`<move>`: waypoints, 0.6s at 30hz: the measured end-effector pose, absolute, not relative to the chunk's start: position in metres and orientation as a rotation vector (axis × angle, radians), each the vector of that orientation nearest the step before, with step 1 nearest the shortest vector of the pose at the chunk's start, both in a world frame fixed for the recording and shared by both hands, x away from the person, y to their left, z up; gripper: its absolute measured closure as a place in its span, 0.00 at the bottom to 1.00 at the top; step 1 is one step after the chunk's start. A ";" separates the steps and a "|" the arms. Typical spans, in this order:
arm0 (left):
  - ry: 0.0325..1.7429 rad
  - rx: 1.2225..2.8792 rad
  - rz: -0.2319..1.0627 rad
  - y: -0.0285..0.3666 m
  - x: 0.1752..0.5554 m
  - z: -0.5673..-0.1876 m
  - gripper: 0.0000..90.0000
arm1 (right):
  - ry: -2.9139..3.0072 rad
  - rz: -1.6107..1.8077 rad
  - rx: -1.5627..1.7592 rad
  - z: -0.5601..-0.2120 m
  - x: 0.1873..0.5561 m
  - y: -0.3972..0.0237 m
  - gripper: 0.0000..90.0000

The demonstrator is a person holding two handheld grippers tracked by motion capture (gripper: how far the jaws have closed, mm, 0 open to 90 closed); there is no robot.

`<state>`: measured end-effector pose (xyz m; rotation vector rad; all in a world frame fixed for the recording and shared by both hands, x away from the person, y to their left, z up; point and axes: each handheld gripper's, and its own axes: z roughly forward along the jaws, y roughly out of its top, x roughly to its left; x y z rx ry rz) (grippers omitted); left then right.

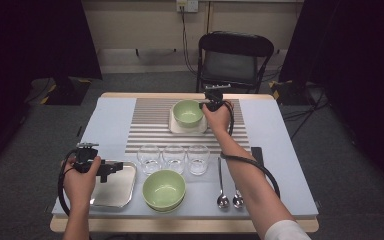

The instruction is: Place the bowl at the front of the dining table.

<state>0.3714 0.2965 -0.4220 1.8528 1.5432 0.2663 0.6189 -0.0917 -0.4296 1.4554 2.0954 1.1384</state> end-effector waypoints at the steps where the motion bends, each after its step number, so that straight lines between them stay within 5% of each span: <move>1: 1.541 1.857 0.265 0.297 0.371 -0.422 0.24 | 2.095 1.137 1.458 -0.429 0.619 -0.092 0.96; 18: 1.536 1.859 0.277 0.296 0.370 -0.419 0.24 | 2.086 1.143 1.458 -0.424 0.615 -0.095 0.87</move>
